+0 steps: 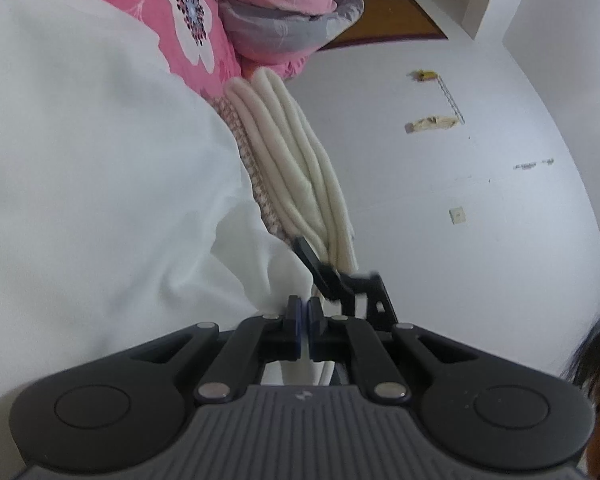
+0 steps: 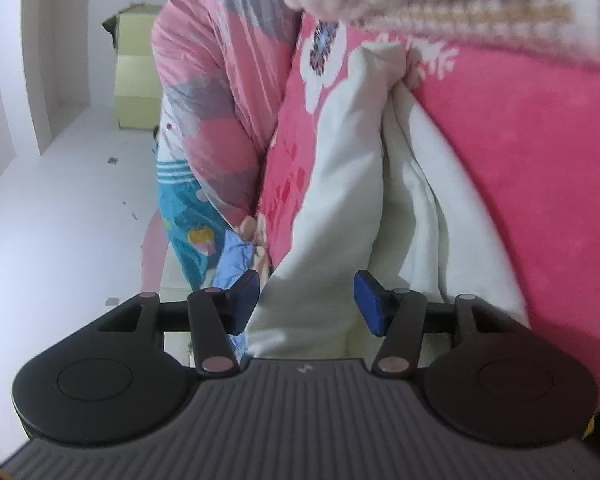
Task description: Fold clothes
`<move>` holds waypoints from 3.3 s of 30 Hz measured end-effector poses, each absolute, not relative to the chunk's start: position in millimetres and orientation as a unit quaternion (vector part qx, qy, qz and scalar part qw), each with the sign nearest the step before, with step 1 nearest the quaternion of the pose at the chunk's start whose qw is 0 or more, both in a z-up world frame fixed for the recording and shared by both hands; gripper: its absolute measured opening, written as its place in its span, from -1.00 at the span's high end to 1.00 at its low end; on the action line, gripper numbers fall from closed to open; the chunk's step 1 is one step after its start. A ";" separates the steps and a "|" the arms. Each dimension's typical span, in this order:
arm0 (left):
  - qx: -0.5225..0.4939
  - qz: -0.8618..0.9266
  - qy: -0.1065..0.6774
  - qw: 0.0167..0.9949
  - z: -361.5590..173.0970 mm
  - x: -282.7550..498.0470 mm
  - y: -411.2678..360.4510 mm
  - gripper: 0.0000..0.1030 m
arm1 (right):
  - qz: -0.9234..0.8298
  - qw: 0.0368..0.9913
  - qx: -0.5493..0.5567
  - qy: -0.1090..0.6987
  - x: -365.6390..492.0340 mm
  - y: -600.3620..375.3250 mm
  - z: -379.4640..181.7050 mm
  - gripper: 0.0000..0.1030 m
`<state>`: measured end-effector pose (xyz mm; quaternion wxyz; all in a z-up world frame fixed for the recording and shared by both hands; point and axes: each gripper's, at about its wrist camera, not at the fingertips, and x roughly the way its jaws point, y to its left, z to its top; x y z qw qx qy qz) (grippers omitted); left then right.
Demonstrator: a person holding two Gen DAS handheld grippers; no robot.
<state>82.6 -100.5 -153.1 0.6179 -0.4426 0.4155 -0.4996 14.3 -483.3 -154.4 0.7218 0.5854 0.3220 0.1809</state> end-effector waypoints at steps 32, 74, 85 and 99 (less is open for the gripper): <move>-0.142 -0.494 0.366 0.776 -123.8 43.4 -164.6 0.05 | 0.050 0.940 0.072 0.331 31.1 -456.9 -108.7 0.85; -0.211 -0.421 0.298 0.830 -145.4 71.9 -68.6 -0.04 | 0.029 0.901 0.126 0.413 180.5 -425.7 -97.9 -0.35; -0.225 -0.424 0.293 0.827 -148.4 68.8 -62.8 -0.04 | 0.071 0.911 0.174 0.368 153.8 -417.8 -72.1 0.63; -0.224 -0.423 0.291 0.828 -148.2 69.3 -62.5 -0.04 | -0.098 0.954 -0.066 0.274 154.5 -371.9 -90.2 0.14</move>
